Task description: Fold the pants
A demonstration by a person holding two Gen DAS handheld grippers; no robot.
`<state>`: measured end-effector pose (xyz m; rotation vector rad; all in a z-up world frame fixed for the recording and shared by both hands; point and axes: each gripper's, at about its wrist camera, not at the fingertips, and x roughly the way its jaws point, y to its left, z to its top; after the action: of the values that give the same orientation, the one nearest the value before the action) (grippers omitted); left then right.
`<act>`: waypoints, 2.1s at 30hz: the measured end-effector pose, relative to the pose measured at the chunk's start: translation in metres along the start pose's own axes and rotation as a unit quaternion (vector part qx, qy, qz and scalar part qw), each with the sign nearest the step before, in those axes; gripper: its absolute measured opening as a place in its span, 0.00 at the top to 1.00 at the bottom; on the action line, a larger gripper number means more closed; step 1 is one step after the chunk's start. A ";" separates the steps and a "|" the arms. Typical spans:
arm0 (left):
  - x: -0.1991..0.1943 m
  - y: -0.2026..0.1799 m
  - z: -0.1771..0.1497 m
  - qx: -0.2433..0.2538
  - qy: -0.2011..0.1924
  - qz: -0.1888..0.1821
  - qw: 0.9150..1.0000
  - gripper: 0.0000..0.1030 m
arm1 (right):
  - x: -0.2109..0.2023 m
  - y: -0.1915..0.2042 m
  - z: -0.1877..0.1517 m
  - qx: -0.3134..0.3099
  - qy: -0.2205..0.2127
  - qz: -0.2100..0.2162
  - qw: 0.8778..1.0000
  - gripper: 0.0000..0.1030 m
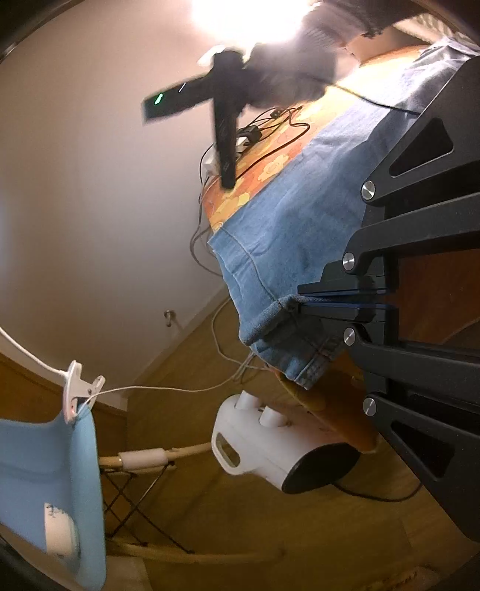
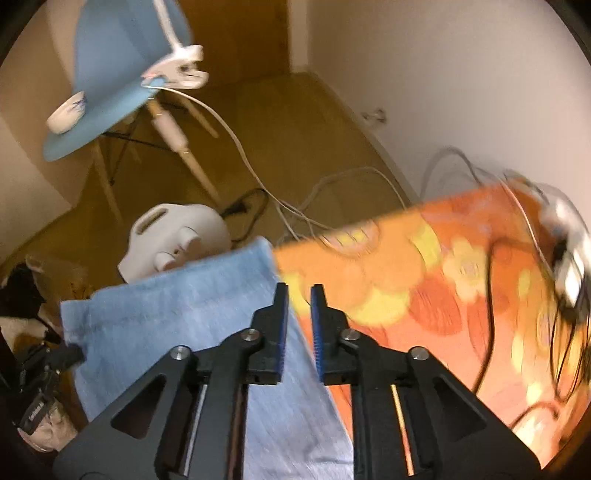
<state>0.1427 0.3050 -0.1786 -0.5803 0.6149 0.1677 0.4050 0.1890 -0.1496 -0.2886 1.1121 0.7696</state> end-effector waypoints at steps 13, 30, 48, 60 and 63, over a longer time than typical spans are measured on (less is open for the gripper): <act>-0.016 -0.010 0.009 0.037 0.016 0.012 0.999 0.86 | -0.224 -0.084 -0.158 0.131 -0.077 -0.093 0.984 0.62; -0.044 -0.162 -0.012 0.118 0.088 -0.187 0.971 0.72 | -0.436 -0.116 -0.428 0.341 -0.124 -0.237 0.901 0.53; -0.023 -0.447 -0.169 0.230 0.314 -0.380 0.839 0.57 | -0.490 -0.132 -0.687 0.528 -0.121 -0.260 0.799 0.53; 0.021 -0.543 -0.266 0.254 0.442 -0.352 0.785 0.53 | -0.458 -0.148 -0.783 0.594 -0.113 -0.216 0.766 0.53; 0.033 -0.550 -0.278 0.255 0.455 -0.333 0.786 0.53 | -0.455 -0.150 -0.793 0.602 -0.114 -0.201 0.764 0.53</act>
<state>0.2048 -0.3071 -0.1279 -0.2823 1.2904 -0.9944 -0.1455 -0.5560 -0.1191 0.6426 1.0529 -0.3811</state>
